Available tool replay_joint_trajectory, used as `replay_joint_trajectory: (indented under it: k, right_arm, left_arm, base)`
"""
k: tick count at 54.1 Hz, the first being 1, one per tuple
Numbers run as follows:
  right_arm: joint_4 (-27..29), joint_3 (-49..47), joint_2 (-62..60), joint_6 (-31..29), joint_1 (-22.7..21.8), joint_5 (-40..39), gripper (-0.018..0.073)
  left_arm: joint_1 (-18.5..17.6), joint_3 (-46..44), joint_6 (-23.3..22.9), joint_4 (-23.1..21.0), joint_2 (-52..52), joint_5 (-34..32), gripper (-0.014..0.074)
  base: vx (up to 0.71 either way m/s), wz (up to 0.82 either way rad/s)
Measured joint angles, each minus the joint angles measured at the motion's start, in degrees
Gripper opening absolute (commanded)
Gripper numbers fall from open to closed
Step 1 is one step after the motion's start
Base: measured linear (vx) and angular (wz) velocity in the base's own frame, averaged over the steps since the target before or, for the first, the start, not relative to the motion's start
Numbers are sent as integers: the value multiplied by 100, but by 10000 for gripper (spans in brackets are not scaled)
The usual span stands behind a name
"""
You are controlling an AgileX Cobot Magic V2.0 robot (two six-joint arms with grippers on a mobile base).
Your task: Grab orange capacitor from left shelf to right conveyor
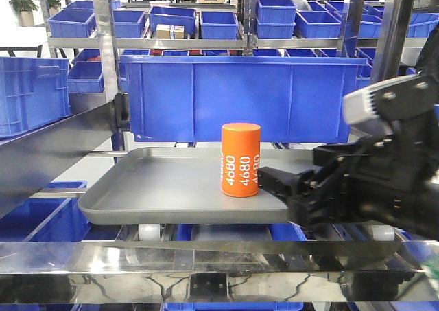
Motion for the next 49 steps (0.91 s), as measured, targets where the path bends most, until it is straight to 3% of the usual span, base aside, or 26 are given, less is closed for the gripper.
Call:
replay_joint_trajectory:
  k: [21, 39, 44, 49]
  right_arm:
    - [757, -1132, 932, -531, 0, 311, 593]
    - [1878, -1784, 1880, -1525, 2, 568, 575]
    - [2131, -1842, 2067, -1785, 2, 601, 471]
    - [2230, -1842, 2130, -1906, 2, 601, 253]
  left_arm:
    - [0, 0, 0, 0, 0, 0, -6]
    - [0, 0, 0, 0, 0, 0, -6]
    - [0, 0, 0, 0, 0, 0, -6]
    - [0, 0, 0, 0, 0, 0, -6]
  base:
    - [0, 0]
    - [0, 0]
    - [0, 0]
    - [0, 0]
